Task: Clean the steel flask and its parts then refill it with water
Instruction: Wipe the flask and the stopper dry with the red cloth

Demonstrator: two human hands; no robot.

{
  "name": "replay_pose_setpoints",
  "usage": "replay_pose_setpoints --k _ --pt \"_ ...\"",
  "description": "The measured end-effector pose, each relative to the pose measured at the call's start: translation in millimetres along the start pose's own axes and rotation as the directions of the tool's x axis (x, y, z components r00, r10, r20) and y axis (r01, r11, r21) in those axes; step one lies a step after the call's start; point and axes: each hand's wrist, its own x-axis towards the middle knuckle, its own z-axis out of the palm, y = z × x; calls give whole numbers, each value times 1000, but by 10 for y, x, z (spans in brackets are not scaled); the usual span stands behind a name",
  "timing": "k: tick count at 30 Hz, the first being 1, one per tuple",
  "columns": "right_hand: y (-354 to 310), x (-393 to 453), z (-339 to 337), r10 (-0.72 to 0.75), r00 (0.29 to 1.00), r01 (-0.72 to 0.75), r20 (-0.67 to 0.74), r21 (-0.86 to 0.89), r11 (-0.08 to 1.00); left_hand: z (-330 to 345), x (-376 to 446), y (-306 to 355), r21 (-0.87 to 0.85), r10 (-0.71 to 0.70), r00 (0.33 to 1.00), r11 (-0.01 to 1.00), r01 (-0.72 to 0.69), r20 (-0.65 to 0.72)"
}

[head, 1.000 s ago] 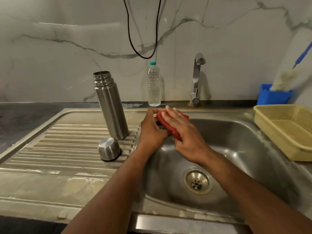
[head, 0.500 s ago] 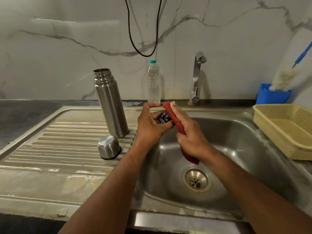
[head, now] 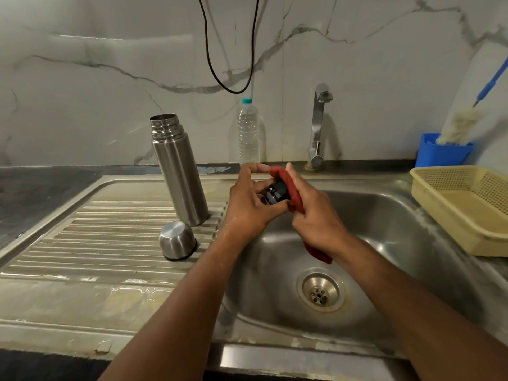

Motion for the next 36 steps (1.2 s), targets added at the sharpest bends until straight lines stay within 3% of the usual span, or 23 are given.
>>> replay_pose_setpoints --k 3,7,14,21,24,27,29,33,36 --pt "26 -5 -25 -6 1000 7 15 -50 999 27 12 -17 32 -7 1000 999 7 12" --pt "-5 9 94 -155 983 172 99 -191 966 -33 47 -43 100 -46 997 994 52 -65" --pt "84 35 -30 62 998 -62 13 -10 998 -21 -7 27 44 3 999 999 -4 38" --pt "2 8 79 -118 993 117 22 33 993 -52 43 -43 0 -43 995 999 43 -92" --pt "-60 23 25 20 999 -10 -29 297 955 -58 90 -46 -74 -56 997 996 52 -58" --pt "-118 43 -66 229 973 -174 9 681 711 -20 73 -7 -166 -15 1000 986 19 27" --pt "-121 45 -67 274 961 -214 39 732 646 4 72 -11 -125 0 1000 992 2 16" --pt "-114 -4 43 164 986 -137 -26 429 893 -44 137 -89 -58 -64 990 997 57 -124" --pt "-106 -4 162 114 993 -105 -8 342 934 -113 157 -97 -101 -86 989 992 74 -118"
